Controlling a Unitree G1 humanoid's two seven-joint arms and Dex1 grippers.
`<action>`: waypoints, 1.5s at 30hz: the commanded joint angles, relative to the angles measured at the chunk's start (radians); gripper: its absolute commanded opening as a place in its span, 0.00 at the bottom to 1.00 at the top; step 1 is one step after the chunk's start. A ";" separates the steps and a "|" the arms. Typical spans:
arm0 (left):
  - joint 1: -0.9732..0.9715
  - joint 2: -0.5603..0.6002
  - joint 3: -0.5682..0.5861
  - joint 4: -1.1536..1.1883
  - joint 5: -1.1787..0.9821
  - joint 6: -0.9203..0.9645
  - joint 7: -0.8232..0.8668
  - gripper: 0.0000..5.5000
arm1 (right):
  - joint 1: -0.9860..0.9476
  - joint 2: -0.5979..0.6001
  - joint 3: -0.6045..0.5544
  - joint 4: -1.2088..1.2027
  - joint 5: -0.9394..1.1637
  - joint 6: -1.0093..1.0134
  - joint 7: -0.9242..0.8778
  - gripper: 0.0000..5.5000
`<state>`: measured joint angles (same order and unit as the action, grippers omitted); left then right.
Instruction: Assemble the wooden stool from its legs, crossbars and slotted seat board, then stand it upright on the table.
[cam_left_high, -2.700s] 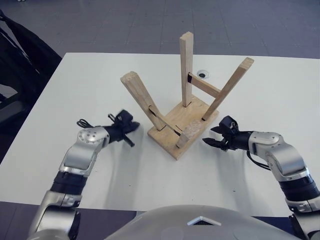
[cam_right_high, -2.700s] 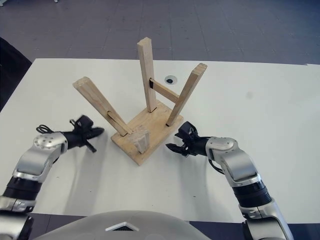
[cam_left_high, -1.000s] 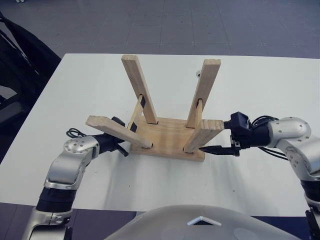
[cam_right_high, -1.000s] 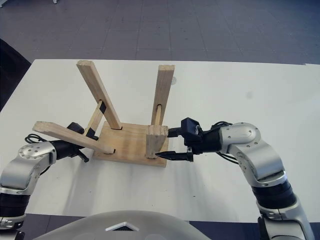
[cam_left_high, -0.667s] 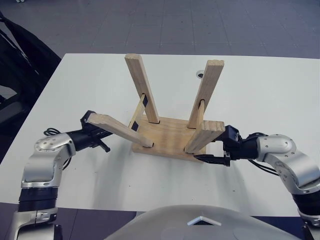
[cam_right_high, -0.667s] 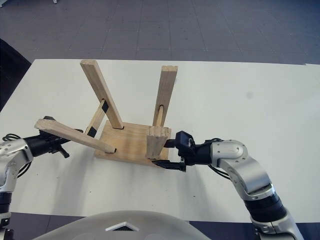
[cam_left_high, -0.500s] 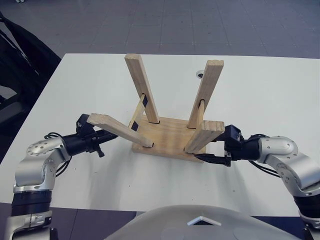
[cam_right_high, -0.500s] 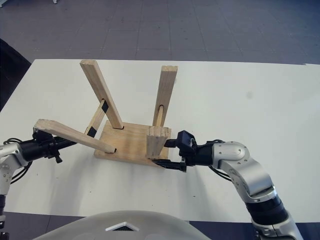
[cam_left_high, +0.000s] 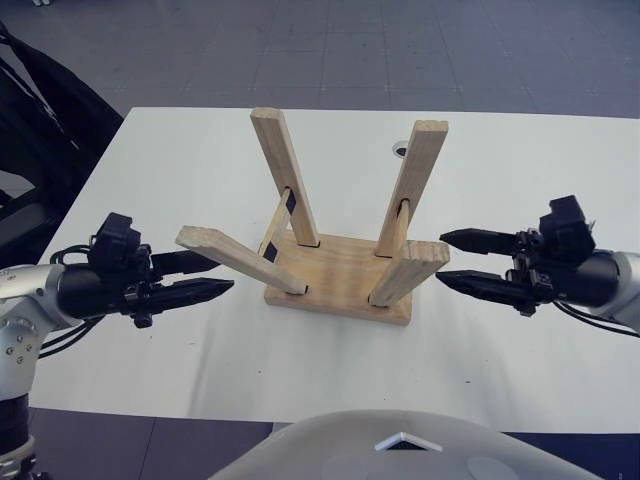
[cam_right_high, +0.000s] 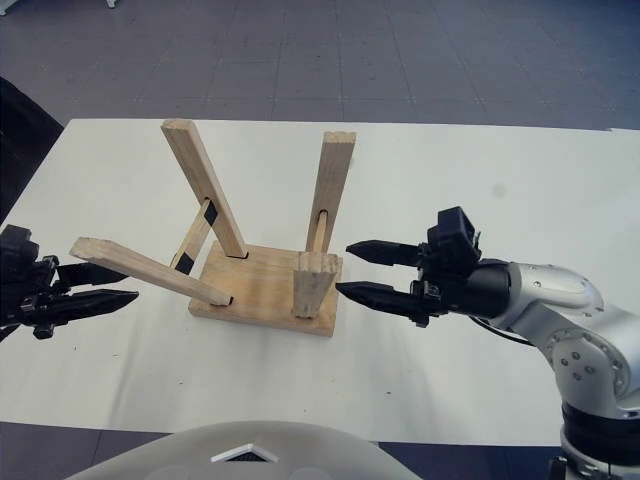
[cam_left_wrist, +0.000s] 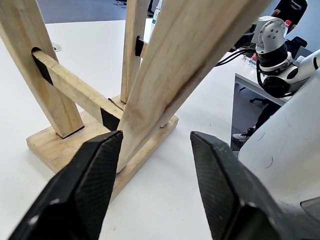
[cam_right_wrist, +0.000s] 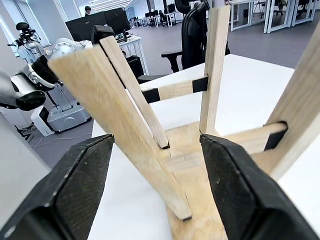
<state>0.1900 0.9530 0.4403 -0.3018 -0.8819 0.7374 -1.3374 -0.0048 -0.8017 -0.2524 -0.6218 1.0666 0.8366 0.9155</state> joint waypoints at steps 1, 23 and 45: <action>-0.077 -0.009 -0.033 -0.017 -0.026 0.011 0.036 0.46 | -0.041 -0.020 0.024 -0.062 0.062 0.030 -0.029 0.58; -0.103 -0.072 -0.189 -0.066 0.000 0.008 0.069 0.46 | -0.052 0.067 0.140 -0.108 0.038 -0.033 -0.157 0.58; -0.148 -0.036 -0.142 -0.052 -0.066 0.030 0.059 0.46 | -0.043 -0.019 0.138 0.062 -0.111 -0.122 0.113 0.54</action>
<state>0.0416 0.8862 0.2791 -0.3597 -0.9407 0.7607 -1.2623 -0.0266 -0.8187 -0.1020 -0.5388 0.9364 0.7035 1.0333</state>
